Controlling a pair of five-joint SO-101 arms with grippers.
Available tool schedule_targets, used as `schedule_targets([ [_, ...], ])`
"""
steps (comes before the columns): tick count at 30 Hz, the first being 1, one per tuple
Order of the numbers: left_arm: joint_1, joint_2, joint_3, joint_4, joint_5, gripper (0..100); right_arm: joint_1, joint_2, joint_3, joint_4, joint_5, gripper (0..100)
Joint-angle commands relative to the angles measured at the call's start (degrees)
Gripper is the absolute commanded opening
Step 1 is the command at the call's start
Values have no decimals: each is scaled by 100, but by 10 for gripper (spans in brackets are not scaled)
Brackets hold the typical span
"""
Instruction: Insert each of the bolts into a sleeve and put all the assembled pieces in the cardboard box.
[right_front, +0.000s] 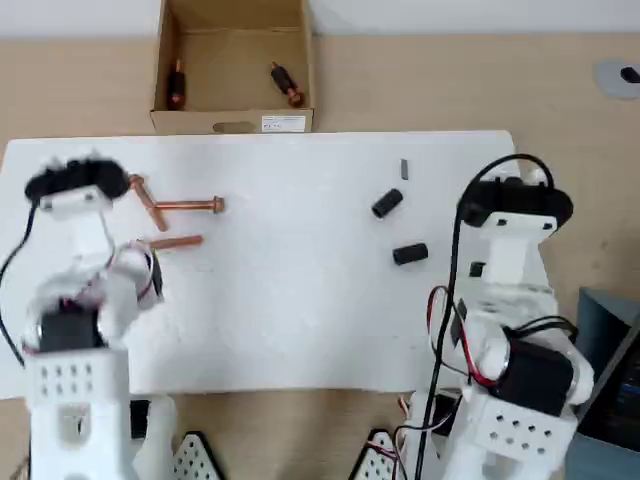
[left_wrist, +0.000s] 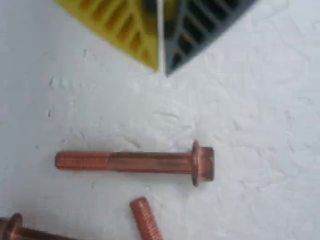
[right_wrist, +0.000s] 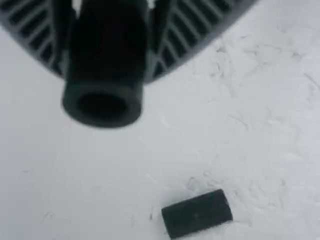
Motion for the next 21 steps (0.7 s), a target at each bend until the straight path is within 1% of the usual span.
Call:
schedule_targets([
  [1, -9, 1455, -1424, 281, -299, 7, 101, -145, 13, -149, -62, 9],
  [6, -9, 3231, -2910, 835, -1248, 7, 101, -171, 13, -149, -62, 9],
  [11, 0, 4664, -4334, 1486, -2673, 7, 101, -171, 22, -149, -62, 9],
  [17, 158, 5982, -5943, 2224, -4141, 6, 110, -171, 22, -149, -62, 9],
  [21, 545, 6598, -6822, 2804, -5231, 6, 110, -171, 22, -149, -62, 9],
])
